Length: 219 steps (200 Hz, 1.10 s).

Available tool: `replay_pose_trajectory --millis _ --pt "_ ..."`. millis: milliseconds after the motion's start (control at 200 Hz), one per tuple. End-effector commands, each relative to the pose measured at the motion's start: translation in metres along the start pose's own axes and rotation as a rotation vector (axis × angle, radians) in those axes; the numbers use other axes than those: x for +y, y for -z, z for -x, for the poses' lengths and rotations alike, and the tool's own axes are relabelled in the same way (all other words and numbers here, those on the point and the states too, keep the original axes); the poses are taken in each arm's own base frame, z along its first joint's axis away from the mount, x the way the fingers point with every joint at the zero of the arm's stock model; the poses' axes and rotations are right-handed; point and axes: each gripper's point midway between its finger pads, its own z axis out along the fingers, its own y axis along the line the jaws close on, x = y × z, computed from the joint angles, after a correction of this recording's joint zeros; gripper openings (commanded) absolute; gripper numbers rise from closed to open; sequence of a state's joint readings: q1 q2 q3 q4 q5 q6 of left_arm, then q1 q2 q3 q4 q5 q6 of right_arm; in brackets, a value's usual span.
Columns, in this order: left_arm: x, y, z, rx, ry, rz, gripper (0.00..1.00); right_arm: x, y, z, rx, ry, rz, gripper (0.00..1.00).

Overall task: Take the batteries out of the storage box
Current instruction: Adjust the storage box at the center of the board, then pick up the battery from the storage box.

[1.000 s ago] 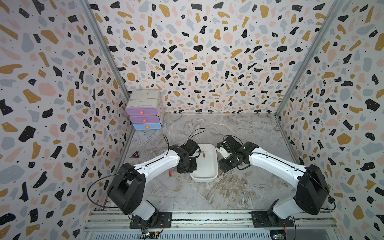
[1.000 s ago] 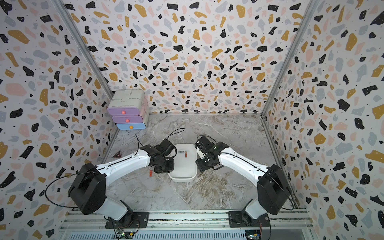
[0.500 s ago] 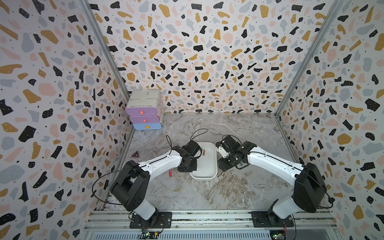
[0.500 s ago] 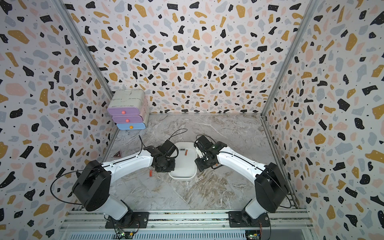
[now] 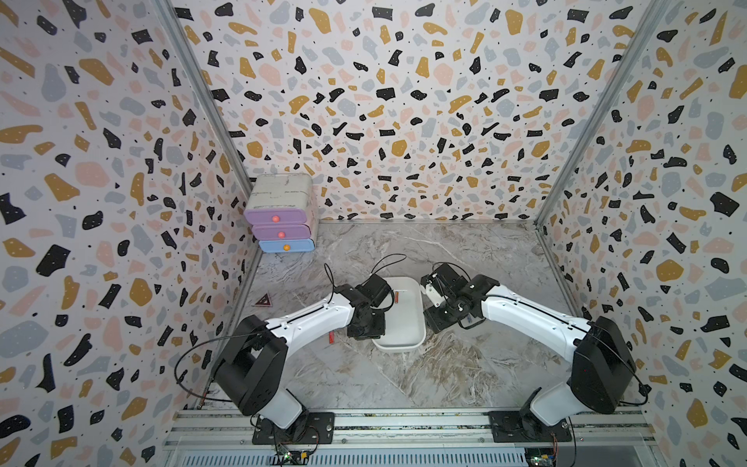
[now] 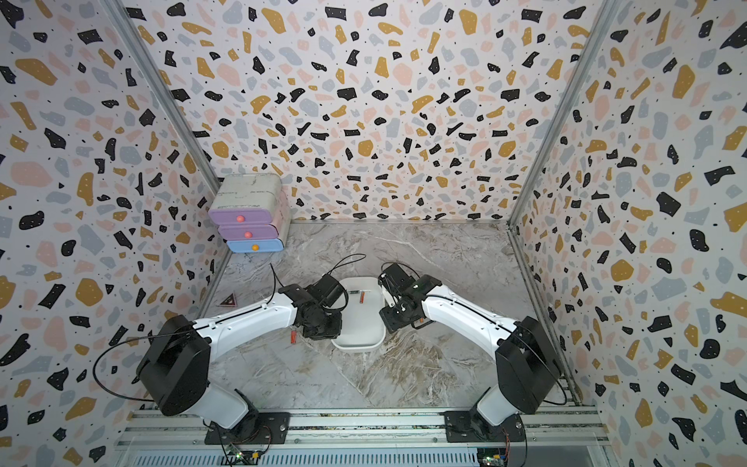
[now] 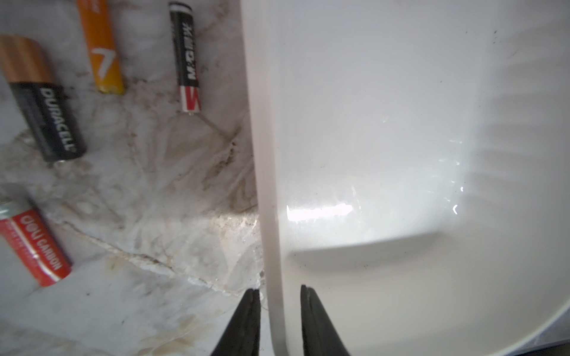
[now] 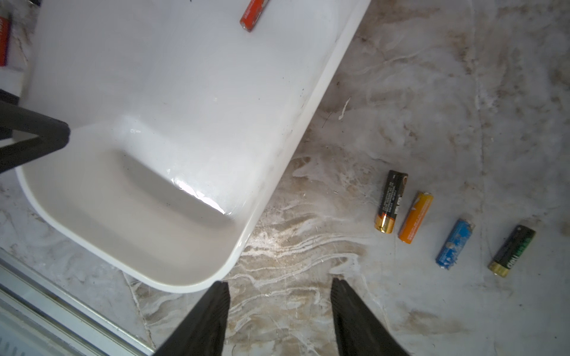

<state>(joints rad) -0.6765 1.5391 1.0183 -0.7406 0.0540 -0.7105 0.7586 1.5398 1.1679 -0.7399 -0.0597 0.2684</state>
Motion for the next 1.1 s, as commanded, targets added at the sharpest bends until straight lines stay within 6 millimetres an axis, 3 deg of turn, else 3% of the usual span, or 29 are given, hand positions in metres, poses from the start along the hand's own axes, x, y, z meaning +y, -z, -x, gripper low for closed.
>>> replay_pose_trajectory --millis 0,100,240,335,405,491,611,816,966,1091 --pt "0.003 0.028 0.009 -0.054 -0.026 0.029 0.36 0.0 0.017 0.012 -0.045 -0.003 -0.009 0.59" --pt "-0.001 0.047 0.015 -0.096 -0.042 0.013 0.51 0.001 0.018 0.013 -0.048 -0.005 -0.007 0.59" --pt "-0.002 0.092 0.029 -0.208 -0.05 -0.024 0.54 0.001 0.026 0.02 -0.068 -0.004 -0.016 0.6" --pt "0.014 0.133 0.041 -0.387 -0.007 -0.07 0.59 0.004 0.038 0.036 -0.1 0.0 -0.018 0.6" --pt "0.033 0.149 0.047 -0.518 0.045 -0.099 0.67 0.014 0.043 0.052 -0.122 0.025 -0.009 0.6" --pt "0.053 0.148 0.047 -0.566 0.095 -0.116 0.72 0.035 0.042 0.073 -0.123 0.113 -0.045 0.59" --pt "0.07 0.135 0.04 -0.521 0.11 -0.07 0.71 0.056 0.013 0.094 -0.075 0.131 -0.049 0.56" --pt "0.072 0.129 0.033 -0.535 0.12 -0.093 0.71 0.042 -0.017 0.134 -0.094 0.084 -0.205 0.52" --pt "0.073 0.13 0.03 -0.56 0.087 -0.103 0.72 0.031 -0.044 0.136 -0.068 0.029 -0.266 0.52" --pt "0.057 0.125 0.033 -0.588 -0.018 -0.175 0.73 0.031 -0.069 0.136 -0.047 0.031 -0.237 0.53"
